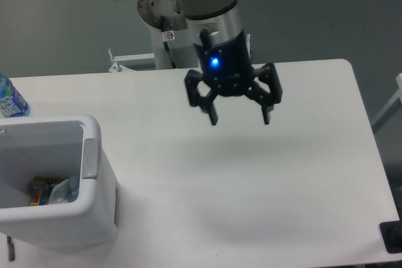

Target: Place the trash in the trash can

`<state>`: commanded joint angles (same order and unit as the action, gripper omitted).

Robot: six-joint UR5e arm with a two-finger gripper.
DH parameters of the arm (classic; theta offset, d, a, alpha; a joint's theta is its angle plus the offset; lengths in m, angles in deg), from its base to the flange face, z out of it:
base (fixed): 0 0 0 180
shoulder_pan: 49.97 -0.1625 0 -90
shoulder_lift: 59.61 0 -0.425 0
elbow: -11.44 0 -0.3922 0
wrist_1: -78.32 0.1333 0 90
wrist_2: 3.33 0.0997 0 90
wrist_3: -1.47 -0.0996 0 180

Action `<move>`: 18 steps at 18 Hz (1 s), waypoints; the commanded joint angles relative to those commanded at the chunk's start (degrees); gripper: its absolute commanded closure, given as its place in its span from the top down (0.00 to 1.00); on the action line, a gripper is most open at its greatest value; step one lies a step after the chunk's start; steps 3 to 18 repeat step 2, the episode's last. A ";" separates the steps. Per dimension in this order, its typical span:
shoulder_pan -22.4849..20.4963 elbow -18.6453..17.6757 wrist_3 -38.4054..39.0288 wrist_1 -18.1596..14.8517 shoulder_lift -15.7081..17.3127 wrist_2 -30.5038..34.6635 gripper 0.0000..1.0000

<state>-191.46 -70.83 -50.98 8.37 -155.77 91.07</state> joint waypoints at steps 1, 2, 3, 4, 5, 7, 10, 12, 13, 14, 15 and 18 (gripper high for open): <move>-0.53 0.00 -1.33 -0.80 0.36 0.00 1.00; -0.62 0.00 -1.69 -1.07 0.45 0.00 1.00; -0.62 0.00 -1.69 -1.07 0.45 0.00 1.00; -0.62 0.00 -1.69 -1.07 0.45 0.00 1.00; -0.62 0.00 -1.69 -1.07 0.45 0.00 1.00; -0.62 0.00 -1.69 -1.07 0.45 0.00 1.00; -0.62 0.00 -1.69 -1.07 0.45 0.00 1.00; -0.62 0.00 -1.69 -1.07 0.45 0.00 1.00; -0.62 0.00 -1.69 -1.07 0.45 0.00 1.00; -0.62 0.00 -1.69 -1.07 0.45 0.00 1.00; -0.62 0.00 -1.69 -1.07 0.45 0.00 1.00; -0.62 0.00 -1.69 -1.07 0.45 0.00 1.00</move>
